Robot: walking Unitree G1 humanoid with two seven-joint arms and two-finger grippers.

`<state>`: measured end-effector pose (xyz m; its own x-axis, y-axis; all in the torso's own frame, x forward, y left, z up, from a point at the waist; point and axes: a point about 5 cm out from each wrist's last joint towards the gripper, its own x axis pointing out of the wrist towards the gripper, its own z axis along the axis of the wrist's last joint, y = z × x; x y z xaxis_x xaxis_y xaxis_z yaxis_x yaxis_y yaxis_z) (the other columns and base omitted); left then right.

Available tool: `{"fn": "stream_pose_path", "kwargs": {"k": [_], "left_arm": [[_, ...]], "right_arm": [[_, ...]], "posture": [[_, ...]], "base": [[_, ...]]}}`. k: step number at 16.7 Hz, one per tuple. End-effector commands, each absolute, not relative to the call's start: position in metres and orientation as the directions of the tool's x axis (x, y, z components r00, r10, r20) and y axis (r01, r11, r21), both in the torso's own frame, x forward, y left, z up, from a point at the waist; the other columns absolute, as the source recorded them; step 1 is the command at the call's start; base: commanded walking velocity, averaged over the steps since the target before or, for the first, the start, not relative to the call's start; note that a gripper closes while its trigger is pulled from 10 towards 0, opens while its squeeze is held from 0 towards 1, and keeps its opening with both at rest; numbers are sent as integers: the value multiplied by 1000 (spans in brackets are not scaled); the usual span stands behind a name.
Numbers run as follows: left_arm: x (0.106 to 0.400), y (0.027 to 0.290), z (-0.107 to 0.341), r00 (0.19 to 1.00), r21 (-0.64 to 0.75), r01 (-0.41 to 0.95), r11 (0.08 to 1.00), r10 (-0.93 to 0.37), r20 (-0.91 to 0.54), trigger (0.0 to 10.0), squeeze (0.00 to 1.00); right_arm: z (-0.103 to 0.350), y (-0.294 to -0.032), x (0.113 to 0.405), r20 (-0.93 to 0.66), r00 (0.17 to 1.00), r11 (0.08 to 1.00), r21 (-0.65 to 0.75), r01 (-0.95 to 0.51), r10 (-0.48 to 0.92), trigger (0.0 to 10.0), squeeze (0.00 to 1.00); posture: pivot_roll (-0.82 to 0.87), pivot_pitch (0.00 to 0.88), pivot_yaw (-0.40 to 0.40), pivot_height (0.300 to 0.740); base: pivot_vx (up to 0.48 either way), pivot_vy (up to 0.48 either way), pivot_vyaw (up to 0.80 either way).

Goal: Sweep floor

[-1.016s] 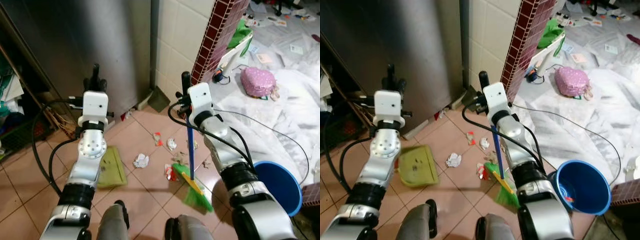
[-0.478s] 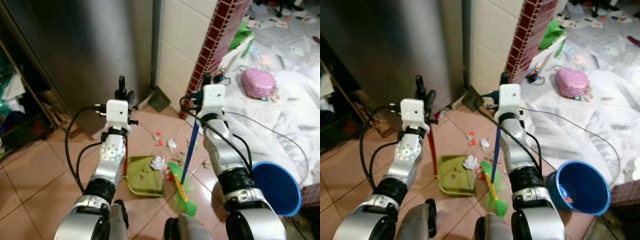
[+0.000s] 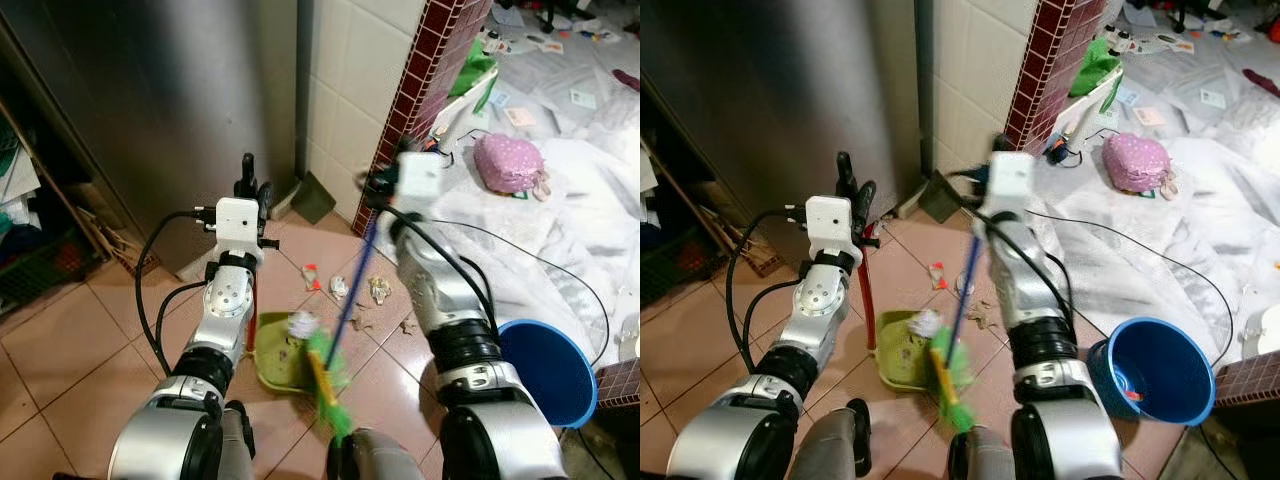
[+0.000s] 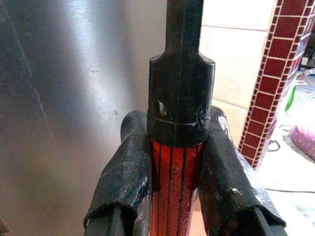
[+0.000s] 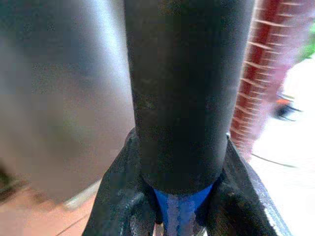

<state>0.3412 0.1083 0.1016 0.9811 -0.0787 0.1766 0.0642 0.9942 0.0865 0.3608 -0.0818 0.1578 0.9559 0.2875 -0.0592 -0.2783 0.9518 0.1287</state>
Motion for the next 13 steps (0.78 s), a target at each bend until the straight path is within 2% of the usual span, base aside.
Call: {"fn": "stream_pose_path", "kwargs": {"k": [1,4,7,10,13], "left_arm": [[340,102,95,985,85,91,992,-102,140,10000,0],[340,100,94,985,88,104,991,-115,131,10000,0],[340,100,93,984,88,115,989,-126,124,10000,0],[340,100,92,984,70,124,990,-132,122,10000,0],[342,110,98,985,108,48,993,-65,163,10000,0]], "right_arm": [[174,-67,358,-6,907,896,159,-416,422,10000,0],[197,-58,351,95,807,810,3,-586,583,10000,0],[227,-62,349,211,729,757,-124,-641,652,10000,0],[245,-82,358,274,752,800,-163,-578,599,10000,0],[247,-105,364,312,812,870,-194,-453,493,10000,0]], "posture": [[-76,161,-100,740],[-72,160,-97,740],[-73,157,-92,740],[-68,155,-91,740],[-65,151,-87,740]], "base": [[0,0,0],[0,0,0],[0,0,0],[0,0,0],[0,0,0]]}}
